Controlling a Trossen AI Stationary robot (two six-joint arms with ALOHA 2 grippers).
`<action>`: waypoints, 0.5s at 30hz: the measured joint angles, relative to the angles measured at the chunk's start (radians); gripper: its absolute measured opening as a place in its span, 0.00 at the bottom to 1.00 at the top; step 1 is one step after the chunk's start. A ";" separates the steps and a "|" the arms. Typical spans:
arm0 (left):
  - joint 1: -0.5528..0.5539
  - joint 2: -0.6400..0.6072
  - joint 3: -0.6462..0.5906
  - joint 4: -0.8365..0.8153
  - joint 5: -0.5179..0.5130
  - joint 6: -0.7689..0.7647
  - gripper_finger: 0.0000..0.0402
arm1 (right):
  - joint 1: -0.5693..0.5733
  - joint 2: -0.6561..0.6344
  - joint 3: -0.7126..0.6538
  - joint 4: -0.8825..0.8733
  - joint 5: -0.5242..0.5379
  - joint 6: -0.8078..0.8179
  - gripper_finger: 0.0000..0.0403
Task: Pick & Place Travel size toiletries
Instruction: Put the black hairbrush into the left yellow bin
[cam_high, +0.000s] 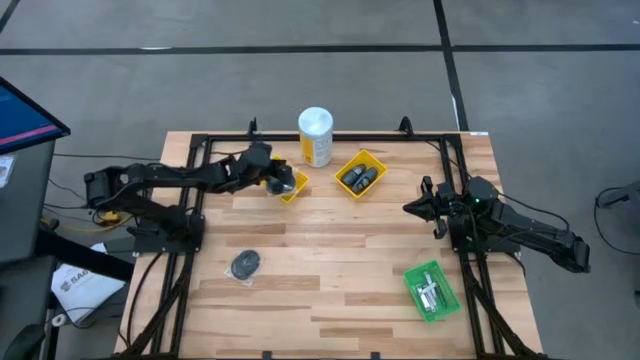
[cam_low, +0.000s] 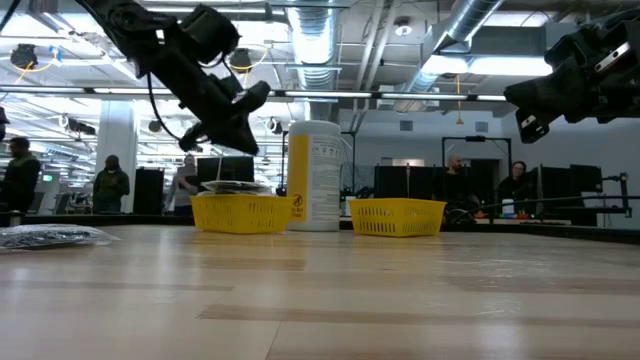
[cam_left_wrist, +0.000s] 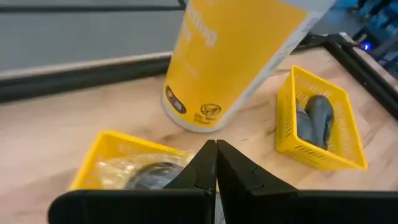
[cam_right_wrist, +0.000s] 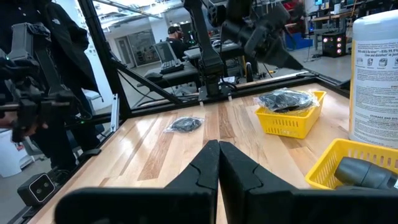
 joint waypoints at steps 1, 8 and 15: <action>0.000 0.016 0.000 0.013 0.002 -0.031 0.00 | 0.000 0.000 0.000 0.000 0.000 0.000 0.00; 0.000 0.101 0.000 0.185 -0.029 -0.271 0.00 | 0.000 0.000 0.000 0.000 0.000 0.000 0.00; 0.000 0.127 0.000 0.200 -0.013 -0.287 0.00 | 0.000 0.000 0.000 0.000 0.000 0.000 0.00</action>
